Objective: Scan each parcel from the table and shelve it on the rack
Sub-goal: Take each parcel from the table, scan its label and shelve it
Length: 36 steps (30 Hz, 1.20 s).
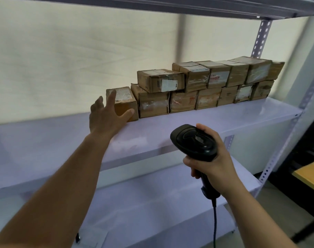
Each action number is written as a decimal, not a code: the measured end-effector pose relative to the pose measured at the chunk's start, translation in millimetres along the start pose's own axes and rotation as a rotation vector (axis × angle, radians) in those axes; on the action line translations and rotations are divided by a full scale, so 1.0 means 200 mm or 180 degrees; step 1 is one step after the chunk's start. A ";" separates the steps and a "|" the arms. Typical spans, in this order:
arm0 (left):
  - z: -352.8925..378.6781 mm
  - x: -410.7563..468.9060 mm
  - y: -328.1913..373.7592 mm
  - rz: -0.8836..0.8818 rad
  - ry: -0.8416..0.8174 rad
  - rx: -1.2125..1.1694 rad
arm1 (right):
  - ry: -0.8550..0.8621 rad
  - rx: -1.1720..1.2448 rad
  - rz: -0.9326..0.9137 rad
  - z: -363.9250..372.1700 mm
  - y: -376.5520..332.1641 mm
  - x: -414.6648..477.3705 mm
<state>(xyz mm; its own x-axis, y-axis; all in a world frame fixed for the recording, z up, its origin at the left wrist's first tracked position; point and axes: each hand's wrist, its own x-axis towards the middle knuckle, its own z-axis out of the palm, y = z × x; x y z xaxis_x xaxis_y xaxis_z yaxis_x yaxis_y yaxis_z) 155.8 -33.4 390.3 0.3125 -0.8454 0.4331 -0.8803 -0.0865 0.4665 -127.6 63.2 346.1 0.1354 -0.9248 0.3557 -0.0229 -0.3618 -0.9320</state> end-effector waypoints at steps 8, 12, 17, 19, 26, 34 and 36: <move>0.15 -0.52 0.40 0.0810 0.0434 -0.0940 | 0.0237 0.0011 0.0118 -0.32 0.00 -0.22; 0.35 -0.79 0.61 0.0863 0.0069 -0.1148 | 0.0436 -0.0067 0.0253 -0.54 0.00 -0.38; 0.58 -1.09 0.83 0.0717 -0.0552 -0.1207 | 0.0712 -0.0112 0.0311 -0.84 0.02 -0.60; 0.65 -1.19 0.93 0.0749 -0.0716 -0.1218 | 0.0842 -0.0130 0.0320 -0.95 0.02 -0.69; 0.82 -1.52 1.36 0.0952 -0.1112 -0.1261 | 0.1107 -0.0204 0.0376 -1.37 0.00 -1.01; 0.98 -1.88 1.85 0.1365 -0.1590 -0.1492 | 0.1639 -0.0502 0.0338 -1.80 -0.04 -1.37; 1.02 -1.95 1.96 0.1481 -0.1710 -0.1548 | 0.1811 -0.0547 0.0345 -1.88 -0.07 -1.45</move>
<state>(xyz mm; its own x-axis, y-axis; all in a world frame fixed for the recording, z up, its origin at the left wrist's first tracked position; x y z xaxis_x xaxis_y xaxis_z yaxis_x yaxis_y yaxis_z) -384.2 154.4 247.5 -0.3615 -0.8842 0.2959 -0.5879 0.4624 0.6638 -538.4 292.6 281.5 -0.4267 -0.8582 0.2853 -0.1731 -0.2321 -0.9572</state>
